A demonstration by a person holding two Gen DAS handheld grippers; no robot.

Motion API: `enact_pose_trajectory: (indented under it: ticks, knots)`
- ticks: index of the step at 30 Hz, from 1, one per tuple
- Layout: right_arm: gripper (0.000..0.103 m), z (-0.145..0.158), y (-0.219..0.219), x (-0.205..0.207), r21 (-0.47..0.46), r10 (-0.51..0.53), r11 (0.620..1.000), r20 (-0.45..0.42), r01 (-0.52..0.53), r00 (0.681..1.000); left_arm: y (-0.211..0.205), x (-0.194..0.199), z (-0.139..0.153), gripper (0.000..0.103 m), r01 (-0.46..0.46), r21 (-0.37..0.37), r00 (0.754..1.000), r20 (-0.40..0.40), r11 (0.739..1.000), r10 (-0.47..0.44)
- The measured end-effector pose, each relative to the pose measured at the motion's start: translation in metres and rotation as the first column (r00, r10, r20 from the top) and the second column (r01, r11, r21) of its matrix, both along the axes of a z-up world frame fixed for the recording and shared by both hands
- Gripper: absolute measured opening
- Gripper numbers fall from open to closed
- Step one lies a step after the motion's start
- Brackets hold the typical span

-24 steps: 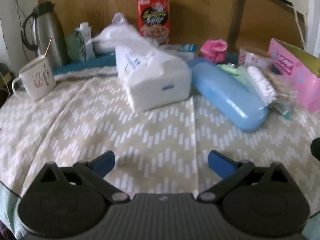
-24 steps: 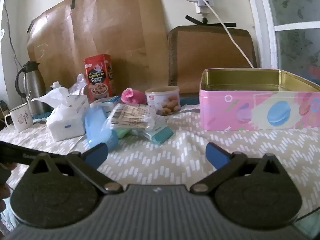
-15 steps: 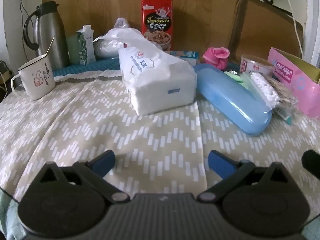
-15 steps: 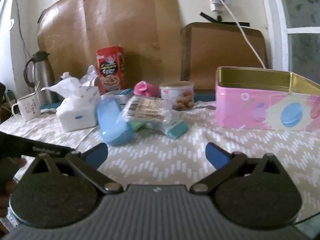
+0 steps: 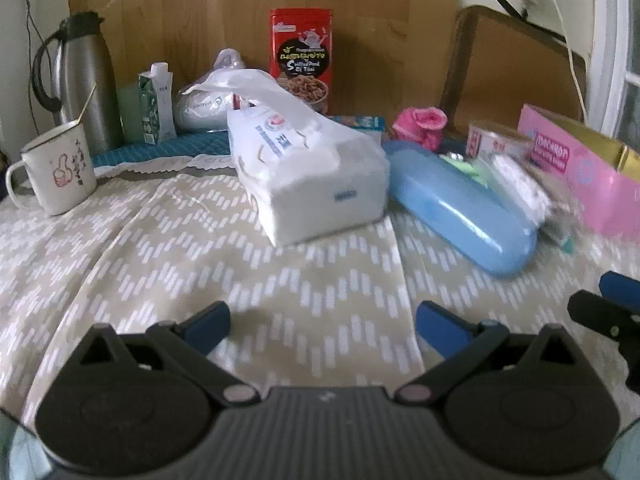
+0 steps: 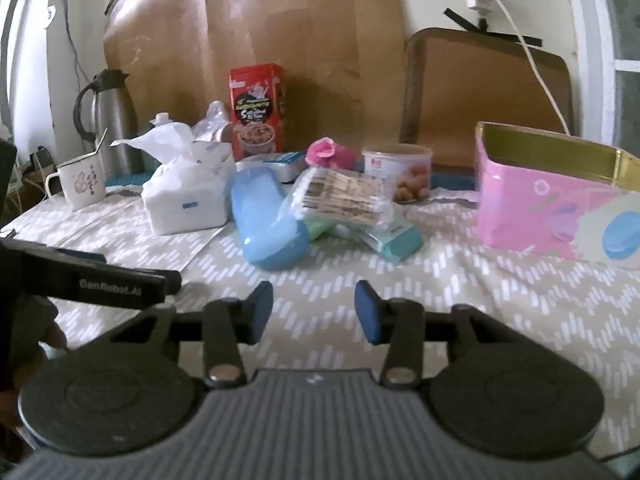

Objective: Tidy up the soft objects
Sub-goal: 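Reach the left gripper to the clear bag of cotton swabs and grasp it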

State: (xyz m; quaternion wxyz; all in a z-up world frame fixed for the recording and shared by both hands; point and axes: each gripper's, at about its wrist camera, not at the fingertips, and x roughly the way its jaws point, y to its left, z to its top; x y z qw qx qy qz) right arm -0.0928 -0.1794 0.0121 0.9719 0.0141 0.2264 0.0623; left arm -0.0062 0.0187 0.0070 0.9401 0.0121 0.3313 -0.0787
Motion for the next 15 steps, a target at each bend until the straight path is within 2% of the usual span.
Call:
enact_pose_trajectory:
  ticks: [5, 7, 9, 11, 13, 14, 15]
  knots:
    - [0.049, 0.013, -0.009, 0.018, 0.014, -0.023, 1.000, 0.018, 0.023, 1.000, 0.020, 0.010, 0.006, 0.100, 0.011, -0.112, 1.000, -0.024, 0.994, -0.014]
    - [0.051, 0.021, -0.018, 0.027, 0.030, -0.046, 0.999, 0.022, 0.045, 0.999, 0.023, 0.008, 0.009, 0.100, 0.031, -0.149, 0.999, -0.009, 0.988, -0.033]
    - [0.070, 0.028, -0.027, 0.041, 0.087, -0.038, 0.996, 0.005, 0.038, 0.999, 0.022, 0.006, 0.013, 0.098, 0.051, -0.163, 0.999, 0.003, 0.985, -0.051]
    - [0.085, 0.031, -0.033, 0.055, 0.147, -0.040, 0.988, -0.006, 0.040, 0.999, 0.019, 0.006, 0.017, 0.094, 0.087, -0.176, 0.996, 0.010, 0.981, -0.087]
    - [0.084, 0.031, -0.035, 0.070, 0.159, -0.033, 0.987, -0.030, 0.037, 0.999, 0.015, 0.007, 0.020, 0.090, 0.115, -0.190, 0.993, 0.004, 0.975, -0.117]
    - [0.079, 0.029, -0.035, 0.076, 0.160, -0.028, 0.987, -0.040, 0.034, 0.999, 0.012, 0.007, 0.021, 0.088, 0.123, -0.195, 0.992, -0.001, 0.973, -0.125]
    - [0.067, 0.029, -0.035, 0.083, 0.157, -0.015, 0.987, -0.060, 0.025, 0.998, 0.011, 0.007, 0.022, 0.087, 0.134, -0.206, 0.990, -0.006, 0.969, -0.138]
